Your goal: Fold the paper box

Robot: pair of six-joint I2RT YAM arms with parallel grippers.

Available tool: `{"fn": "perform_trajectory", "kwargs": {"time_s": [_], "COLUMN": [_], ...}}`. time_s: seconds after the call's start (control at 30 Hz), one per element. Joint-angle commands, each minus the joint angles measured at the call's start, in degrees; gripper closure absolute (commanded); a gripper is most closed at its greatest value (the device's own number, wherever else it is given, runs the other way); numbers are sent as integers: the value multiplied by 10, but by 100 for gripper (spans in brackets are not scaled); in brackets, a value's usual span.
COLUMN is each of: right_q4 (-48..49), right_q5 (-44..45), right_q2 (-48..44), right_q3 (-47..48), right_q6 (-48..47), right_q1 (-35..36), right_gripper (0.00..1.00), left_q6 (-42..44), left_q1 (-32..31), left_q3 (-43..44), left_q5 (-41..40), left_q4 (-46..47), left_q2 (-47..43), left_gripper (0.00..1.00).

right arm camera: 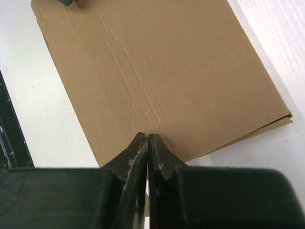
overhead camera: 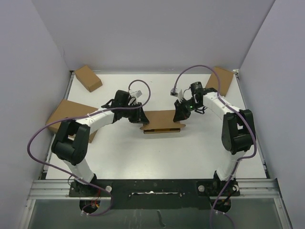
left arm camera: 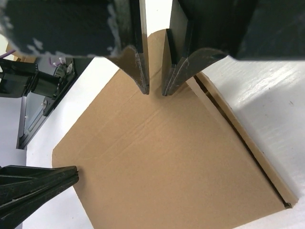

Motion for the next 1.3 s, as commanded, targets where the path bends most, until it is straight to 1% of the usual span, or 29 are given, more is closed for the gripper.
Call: {"fn": "perform_trajectory", "kwargs": {"time_s": [0.0,0.33,0.57,0.67,0.8,0.9,1.0,1.07,1.2,1.27], "right_q4": [16,15,16,14,22,38,65,83,131,144], "right_q5": [6,48,63,45,-8,-68,-109,-127,-138,-136], "right_q2": [11,65,77,69,33,-4,-36,-47,-50,-41], "right_q3": [-13,-16,-14,-13,-20,-38,-64,-77,-98,-102], "right_q6": [-10,-12,-9,-12,-16,-10,13,30,78,97], "right_q1": [6,17,18,14,2,-20,-42,-55,-80,-91], "right_gripper": [100,100,99,91,83,76,71,68,55,52], "left_q6": [3,-3,-2,0,-1,3,7,7,12,6], "left_q1": [-6,-18,-18,-18,-19,-29,-35,-36,-36,-34], "left_q3": [-6,-29,-30,-24,-17,-20,-37,-65,-141,-194], "left_q5": [4,-1,-12,-14,-13,-26,-44,-55,-83,-105], "left_q4": [25,44,42,35,31,41,64,92,156,199], "left_q2": [17,53,71,67,38,-9,-65,-104,-181,-212], "left_gripper": [84,84,84,83,80,77,74,72,68,61]}}
